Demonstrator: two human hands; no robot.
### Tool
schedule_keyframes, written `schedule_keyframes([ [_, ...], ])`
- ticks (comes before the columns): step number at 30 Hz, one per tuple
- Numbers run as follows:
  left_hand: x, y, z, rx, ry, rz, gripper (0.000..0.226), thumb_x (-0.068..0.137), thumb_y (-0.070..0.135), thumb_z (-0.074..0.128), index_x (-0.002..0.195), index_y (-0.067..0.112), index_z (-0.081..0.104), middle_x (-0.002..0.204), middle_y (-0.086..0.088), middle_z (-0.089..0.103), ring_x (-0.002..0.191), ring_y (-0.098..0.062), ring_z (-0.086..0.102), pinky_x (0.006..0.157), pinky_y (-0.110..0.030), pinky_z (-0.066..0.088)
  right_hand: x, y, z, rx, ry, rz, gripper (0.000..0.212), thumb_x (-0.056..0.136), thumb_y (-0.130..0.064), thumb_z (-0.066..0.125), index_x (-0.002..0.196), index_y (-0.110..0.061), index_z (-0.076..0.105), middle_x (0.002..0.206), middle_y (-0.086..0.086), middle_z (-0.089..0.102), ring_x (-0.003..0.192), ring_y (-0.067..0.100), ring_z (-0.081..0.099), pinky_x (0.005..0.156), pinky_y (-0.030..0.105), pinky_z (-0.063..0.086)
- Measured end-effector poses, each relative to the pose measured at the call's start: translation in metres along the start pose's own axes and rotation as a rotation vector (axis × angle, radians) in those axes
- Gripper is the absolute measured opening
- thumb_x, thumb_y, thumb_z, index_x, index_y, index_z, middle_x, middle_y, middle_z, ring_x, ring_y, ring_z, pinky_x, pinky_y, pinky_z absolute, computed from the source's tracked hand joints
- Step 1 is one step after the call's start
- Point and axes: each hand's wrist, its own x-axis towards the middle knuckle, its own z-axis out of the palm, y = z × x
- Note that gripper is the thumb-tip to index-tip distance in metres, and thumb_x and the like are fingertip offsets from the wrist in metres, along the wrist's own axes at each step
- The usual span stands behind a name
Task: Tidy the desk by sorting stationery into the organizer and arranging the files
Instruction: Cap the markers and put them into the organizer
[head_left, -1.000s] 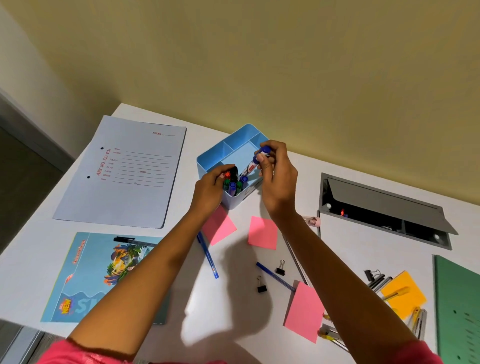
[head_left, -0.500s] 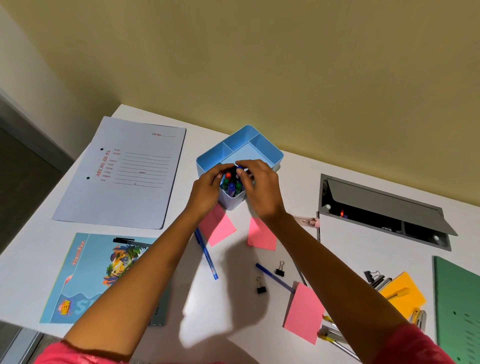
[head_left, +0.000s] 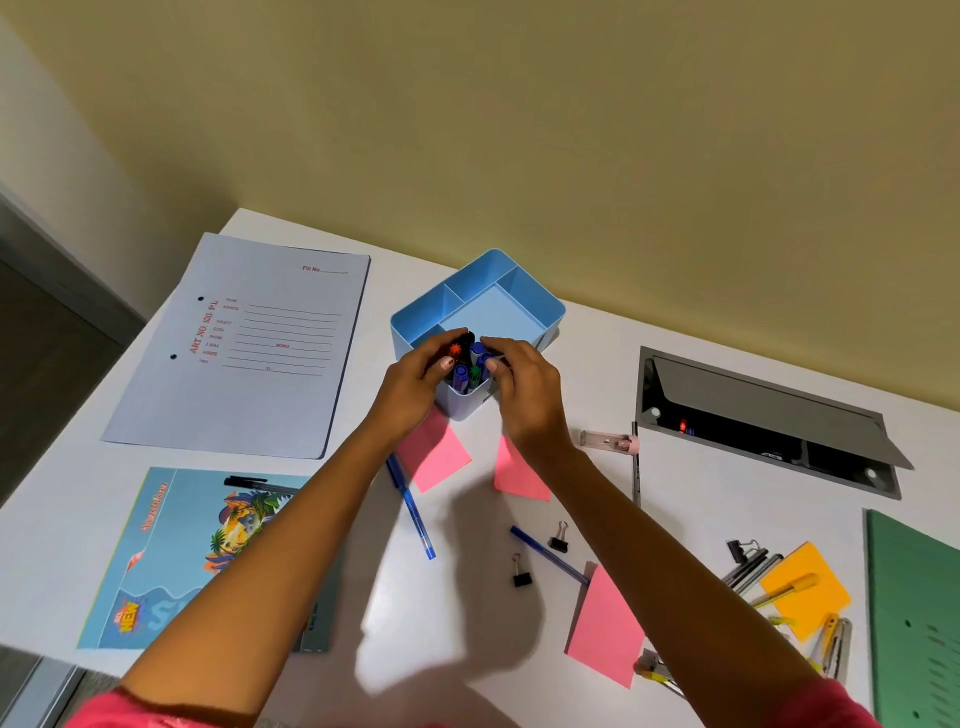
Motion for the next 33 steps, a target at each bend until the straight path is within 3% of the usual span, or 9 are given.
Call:
schedule_keyframes([
  [2,0.001,0.001,-0.002,0.013,-0.008,0.005,0.036,0.101,0.011,0.038,0.132,0.024,0.053,0.125,0.013,0.054,0.114,-0.004,0.05,0.084,0.0,0.041,-0.003,-0.002,0.003,0.034,0.008,0.041,0.029,0.096,-0.007,0.049,0.123,-0.005,0.057,0.117,0.01,0.061,0.107,0.015,0.057,0.088,0.008,0.043],
  [8,0.002,0.003,-0.005,0.022,-0.027,0.013,0.035,0.102,0.014,0.036,0.131,0.023,0.052,0.126,0.01,0.054,0.115,-0.005,0.049,0.082,0.001,0.041,-0.005,-0.005,0.004,0.037,0.022,0.081,0.029,0.094,-0.002,0.049,0.122,-0.006,0.056,0.118,0.01,0.061,0.108,0.017,0.057,0.091,0.023,0.05],
  [12,0.0,0.003,-0.003,0.027,-0.078,0.002,0.038,0.096,0.023,0.052,0.132,0.029,0.048,0.124,0.014,0.053,0.115,-0.006,0.051,0.085,-0.004,0.043,-0.003,-0.003,0.002,0.062,-0.002,0.05,0.035,0.093,0.001,0.051,0.126,-0.007,0.054,0.122,0.01,0.058,0.111,0.017,0.056,0.095,0.025,0.049],
  [15,0.0,-0.001,-0.003,0.073,-0.075,0.011,0.051,0.085,0.022,0.068,0.128,0.037,0.045,0.12,0.019,0.053,0.114,-0.008,0.052,0.098,-0.023,0.045,-0.003,-0.004,0.001,0.121,-0.078,0.022,0.047,0.09,0.006,0.052,0.134,-0.01,0.048,0.133,0.007,0.05,0.122,0.016,0.049,0.102,0.025,0.045],
  [17,0.001,-0.003,-0.003,0.108,-0.071,0.036,0.05,0.087,0.019,0.066,0.125,0.042,0.043,0.118,0.022,0.052,0.115,-0.01,0.052,0.105,-0.037,0.043,-0.003,-0.005,0.002,0.125,-0.122,-0.001,0.054,0.088,0.007,0.053,0.138,-0.012,0.043,0.139,0.006,0.046,0.128,0.016,0.044,0.107,0.025,0.04],
  [19,0.002,-0.003,-0.002,0.11,-0.075,0.045,0.047,0.091,0.017,0.06,0.126,0.041,0.042,0.12,0.02,0.052,0.117,-0.012,0.052,0.106,-0.042,0.042,-0.004,-0.006,0.004,0.136,-0.148,-0.011,0.056,0.088,0.006,0.054,0.14,-0.011,0.041,0.141,0.006,0.045,0.13,0.015,0.043,0.108,0.022,0.037],
  [26,-0.001,-0.004,0.0,0.079,-0.046,0.014,0.037,0.097,0.016,0.049,0.128,0.034,0.044,0.119,0.01,0.054,0.117,-0.02,0.055,0.103,-0.036,0.045,-0.003,-0.005,0.008,0.076,-0.145,-0.045,0.051,0.09,0.0,0.054,0.139,-0.007,0.041,0.143,0.008,0.041,0.131,0.017,0.04,0.11,0.029,0.036],
  [31,-0.002,-0.01,0.002,0.134,-0.04,-0.008,0.039,0.098,0.02,0.047,0.136,0.025,0.042,0.127,-0.003,0.058,0.115,-0.022,0.057,0.098,-0.027,0.044,-0.003,0.0,0.021,-0.218,-0.239,-0.194,0.065,0.095,-0.017,0.052,0.149,-0.008,0.017,0.159,0.005,0.012,0.147,0.017,0.004,0.119,0.029,0.009],
  [33,-0.002,-0.011,0.002,0.16,-0.04,-0.018,0.039,0.099,0.021,0.045,0.138,0.024,0.04,0.13,-0.006,0.057,0.116,-0.023,0.057,0.098,-0.028,0.043,-0.005,0.006,0.026,-0.344,-0.244,-0.243,0.068,0.096,-0.022,0.05,0.15,-0.009,0.009,0.16,0.005,0.003,0.147,0.018,-0.002,0.121,0.033,0.007],
])
